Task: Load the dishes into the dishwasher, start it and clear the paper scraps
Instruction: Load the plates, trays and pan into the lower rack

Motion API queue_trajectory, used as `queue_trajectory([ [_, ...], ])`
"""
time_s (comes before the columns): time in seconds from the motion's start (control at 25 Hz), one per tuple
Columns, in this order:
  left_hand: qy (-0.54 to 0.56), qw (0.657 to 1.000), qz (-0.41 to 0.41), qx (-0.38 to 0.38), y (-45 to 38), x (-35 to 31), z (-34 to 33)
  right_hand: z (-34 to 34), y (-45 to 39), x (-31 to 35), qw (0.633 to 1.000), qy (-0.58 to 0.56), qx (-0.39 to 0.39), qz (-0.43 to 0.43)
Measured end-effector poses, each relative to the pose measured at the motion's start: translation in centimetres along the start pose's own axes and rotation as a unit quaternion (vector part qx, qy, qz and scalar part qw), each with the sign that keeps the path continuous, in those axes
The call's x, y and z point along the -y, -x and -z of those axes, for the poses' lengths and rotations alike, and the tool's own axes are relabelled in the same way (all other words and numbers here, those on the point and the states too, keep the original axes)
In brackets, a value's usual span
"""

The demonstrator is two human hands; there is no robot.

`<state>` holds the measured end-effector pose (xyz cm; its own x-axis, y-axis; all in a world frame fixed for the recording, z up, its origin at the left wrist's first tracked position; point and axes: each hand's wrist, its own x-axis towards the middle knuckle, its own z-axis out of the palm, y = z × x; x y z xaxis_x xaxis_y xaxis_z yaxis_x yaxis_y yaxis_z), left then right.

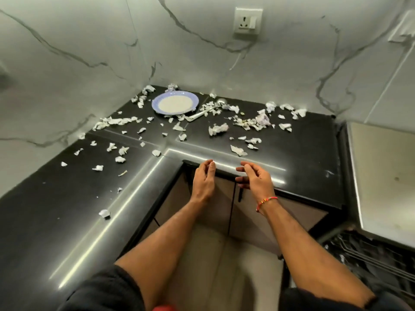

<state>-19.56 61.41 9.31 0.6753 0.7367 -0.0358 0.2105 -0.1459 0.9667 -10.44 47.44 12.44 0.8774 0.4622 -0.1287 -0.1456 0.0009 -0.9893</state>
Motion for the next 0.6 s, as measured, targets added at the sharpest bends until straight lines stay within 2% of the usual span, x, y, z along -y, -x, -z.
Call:
queue_trajectory([
  [0.16, -0.001, 1.0, -0.012, -0.014, -5.9, -0.9, 0.6, -2.7, -6.9, -0.3, 1.0, -0.003, 0.031, -0.001],
  [0.4, -0.029, 0.996, 0.012, -0.084, -15.3, -1.1, 1.4, -7.1, -18.5, 0.5, 0.997, -0.014, 0.072, -0.03],
  [0.52, -0.04, 0.992, 0.005, -0.12, -19.8, -1.6, 1.4, -8.2, -24.0, 2.2, 0.992, -0.02, 0.122, -0.018],
  [0.6, -0.059, 0.992, 0.012, -0.111, -21.8, -1.8, 1.2, -8.9, -26.6, 2.9, 0.992, -0.037, 0.111, -0.043],
])
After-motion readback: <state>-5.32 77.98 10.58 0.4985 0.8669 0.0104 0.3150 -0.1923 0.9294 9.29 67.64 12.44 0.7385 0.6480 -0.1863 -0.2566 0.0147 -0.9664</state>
